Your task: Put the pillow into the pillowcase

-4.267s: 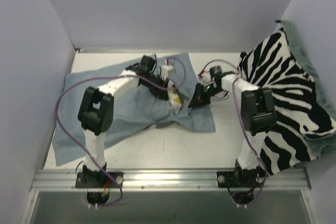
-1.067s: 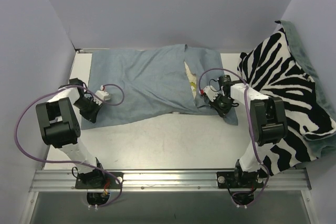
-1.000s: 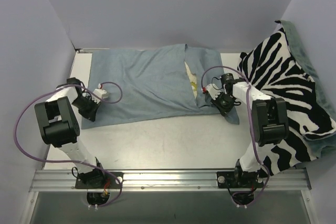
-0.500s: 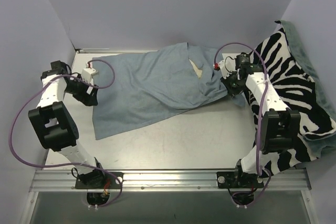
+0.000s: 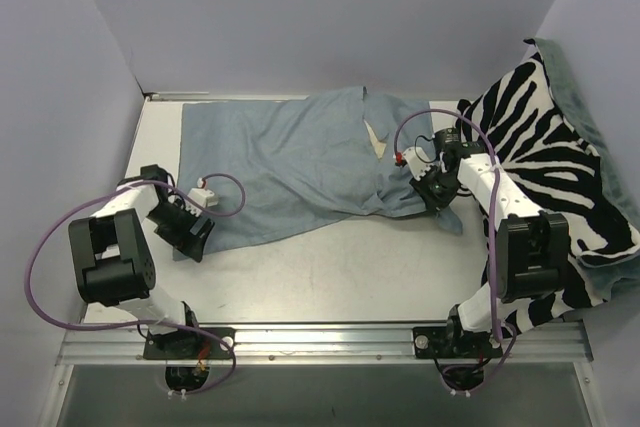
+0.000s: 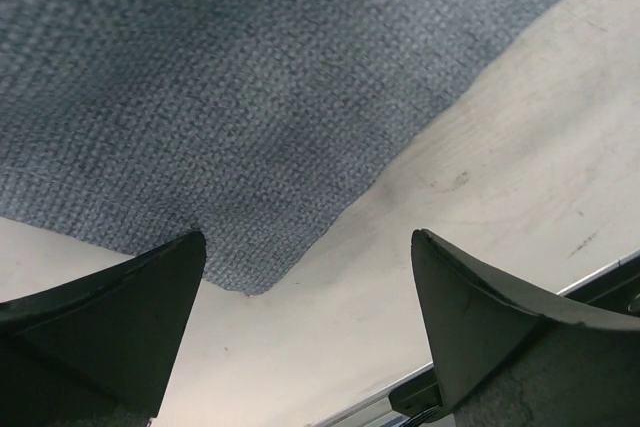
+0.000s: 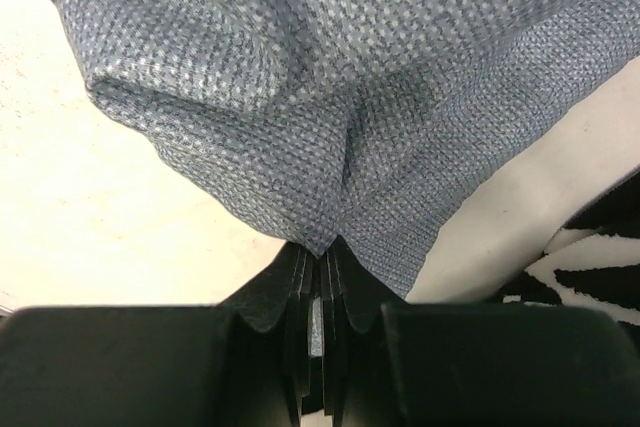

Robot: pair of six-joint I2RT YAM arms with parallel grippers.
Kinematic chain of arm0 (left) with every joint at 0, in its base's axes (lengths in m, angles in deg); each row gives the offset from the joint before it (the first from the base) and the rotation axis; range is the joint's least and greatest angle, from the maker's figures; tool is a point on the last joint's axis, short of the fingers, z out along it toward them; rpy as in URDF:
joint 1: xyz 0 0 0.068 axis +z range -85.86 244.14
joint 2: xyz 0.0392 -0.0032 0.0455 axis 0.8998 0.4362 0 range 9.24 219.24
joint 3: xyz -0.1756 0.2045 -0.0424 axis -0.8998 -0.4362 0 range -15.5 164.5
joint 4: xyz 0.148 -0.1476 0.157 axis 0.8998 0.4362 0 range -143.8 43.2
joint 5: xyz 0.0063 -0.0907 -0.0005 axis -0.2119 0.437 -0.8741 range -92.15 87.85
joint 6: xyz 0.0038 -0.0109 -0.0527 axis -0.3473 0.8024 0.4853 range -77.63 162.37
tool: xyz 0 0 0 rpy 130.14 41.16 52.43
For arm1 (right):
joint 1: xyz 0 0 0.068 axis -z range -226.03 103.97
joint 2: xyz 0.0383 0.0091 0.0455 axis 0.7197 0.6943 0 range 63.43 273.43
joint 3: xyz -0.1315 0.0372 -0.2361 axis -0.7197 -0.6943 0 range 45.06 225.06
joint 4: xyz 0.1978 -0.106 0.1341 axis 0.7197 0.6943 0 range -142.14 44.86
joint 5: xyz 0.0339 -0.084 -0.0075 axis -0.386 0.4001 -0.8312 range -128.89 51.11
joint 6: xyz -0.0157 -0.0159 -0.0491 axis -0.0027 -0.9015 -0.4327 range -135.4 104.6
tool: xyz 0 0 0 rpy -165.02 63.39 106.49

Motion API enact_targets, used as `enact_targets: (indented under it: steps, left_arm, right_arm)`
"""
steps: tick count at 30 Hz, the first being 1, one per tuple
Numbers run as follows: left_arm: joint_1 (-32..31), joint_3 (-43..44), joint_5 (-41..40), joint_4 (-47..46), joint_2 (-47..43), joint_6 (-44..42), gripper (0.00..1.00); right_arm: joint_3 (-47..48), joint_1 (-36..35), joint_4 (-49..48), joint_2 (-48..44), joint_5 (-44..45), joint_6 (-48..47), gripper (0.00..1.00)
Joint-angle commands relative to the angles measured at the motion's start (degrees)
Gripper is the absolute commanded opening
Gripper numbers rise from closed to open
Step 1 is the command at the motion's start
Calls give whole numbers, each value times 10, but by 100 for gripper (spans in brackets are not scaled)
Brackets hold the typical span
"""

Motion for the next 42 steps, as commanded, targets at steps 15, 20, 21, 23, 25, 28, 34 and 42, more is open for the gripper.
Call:
enact_targets:
  steps: [15,20,21,23,25,28,34,42]
  left_arm:
    - [-35,-19,-128,-163,-82,48,98]
    - [-30,-23,-119,-161,-5,60,98]
    - [-30,-28,-118,-161,1,60,98]
    - [-26,-34,-119,-161,17,52,97]
    - [-24,-44,-124,-162,33,43,97]
    - [-20,-53,-127,-163,57,28,73]
    - [-17,29,-111,-127,79,57,0]
    - [-7,327,-36,-54,50,106,0]
  right_arm:
    - [-2,0,49,-25,-3,11,0]
    - [-3,0,44,-21,3,12,0]
    - [-3,0,41,-23,3,14,0]
    - [-1,0,35,-24,0,17,0]
    - [6,0,40,-19,-8,18,0]
    - [19,0,60,4,-4,25,0]
    - [37,0,72,19,-4,20,0]
    - [179,25,70,25,41,14,0]
